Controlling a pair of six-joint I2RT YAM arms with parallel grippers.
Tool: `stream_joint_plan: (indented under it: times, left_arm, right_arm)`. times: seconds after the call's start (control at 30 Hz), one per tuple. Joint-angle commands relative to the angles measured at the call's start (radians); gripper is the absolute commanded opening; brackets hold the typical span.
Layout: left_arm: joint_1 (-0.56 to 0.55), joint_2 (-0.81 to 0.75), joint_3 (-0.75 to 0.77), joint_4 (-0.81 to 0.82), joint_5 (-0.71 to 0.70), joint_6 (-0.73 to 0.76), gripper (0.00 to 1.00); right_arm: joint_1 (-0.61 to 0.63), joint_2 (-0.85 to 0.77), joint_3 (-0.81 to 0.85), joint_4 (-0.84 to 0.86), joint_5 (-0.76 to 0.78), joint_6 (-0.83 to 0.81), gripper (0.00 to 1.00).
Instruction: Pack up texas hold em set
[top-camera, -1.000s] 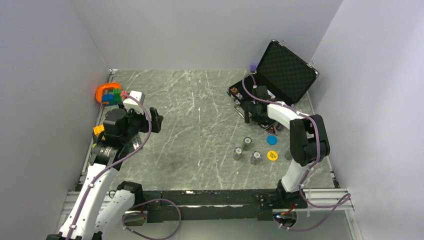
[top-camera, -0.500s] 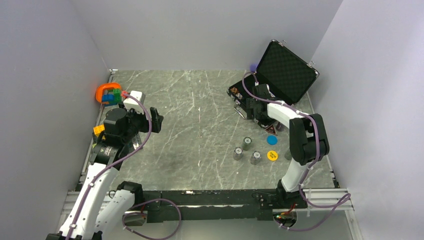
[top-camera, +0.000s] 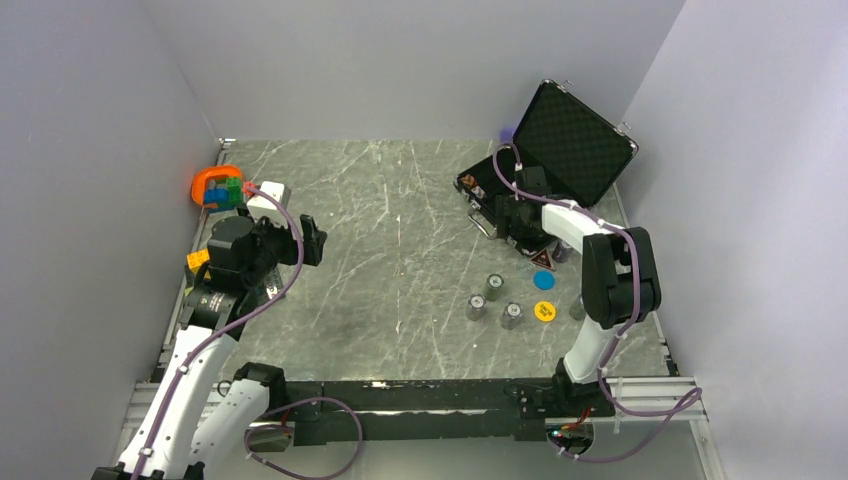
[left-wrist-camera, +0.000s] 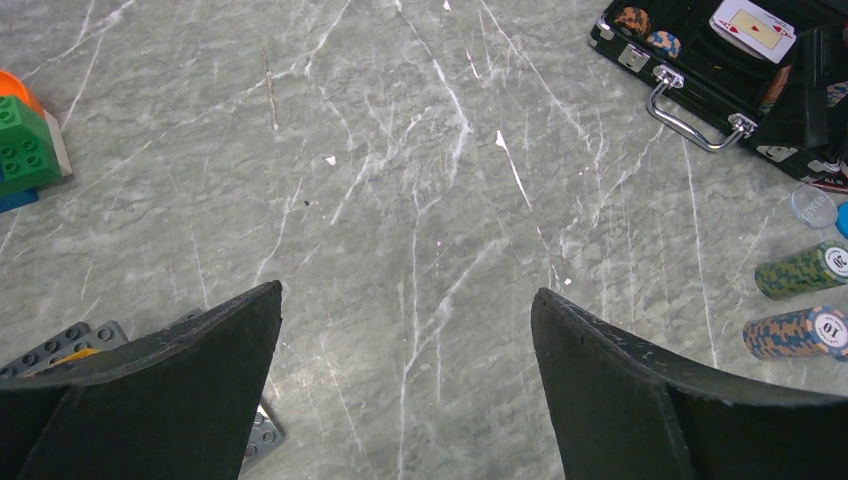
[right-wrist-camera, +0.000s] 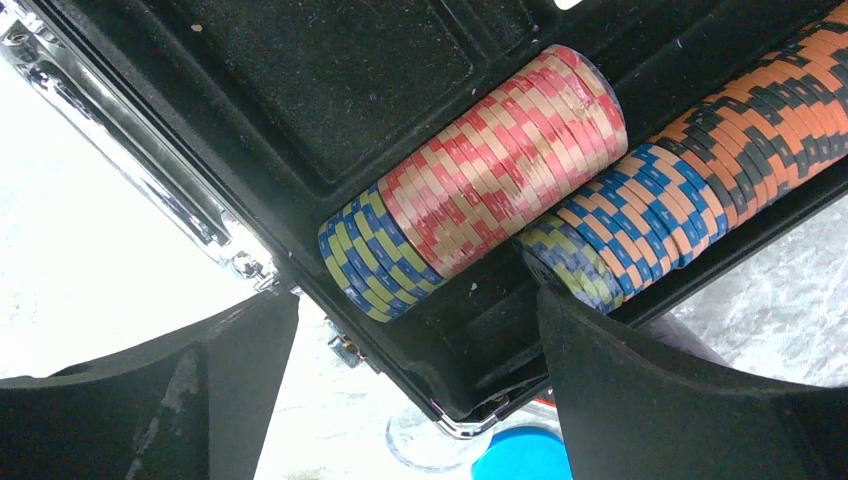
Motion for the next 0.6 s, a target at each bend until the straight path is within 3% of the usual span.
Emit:
stream_joint_plan:
  times: [0.0,0.3,0.57]
  left_arm:
    - [-0.004,0.001,0.011,0.011,0.005,0.005,0.98]
    - [-0.004,0.003,0.012,0.009,0.006,0.005,0.98]
    - [-0.004,0.004,0.014,0.007,0.006,0.005,0.98]
  right_arm:
    - [-0.023,-0.031,0.041,0.076,-0.074,-0.032,0.94]
    - [-0.005,-0.126,0.061,0.015,-0.210,-0.067,0.98]
    - [0.035,-0.220,0.066,-0.077,-0.153,-0.037,0.98]
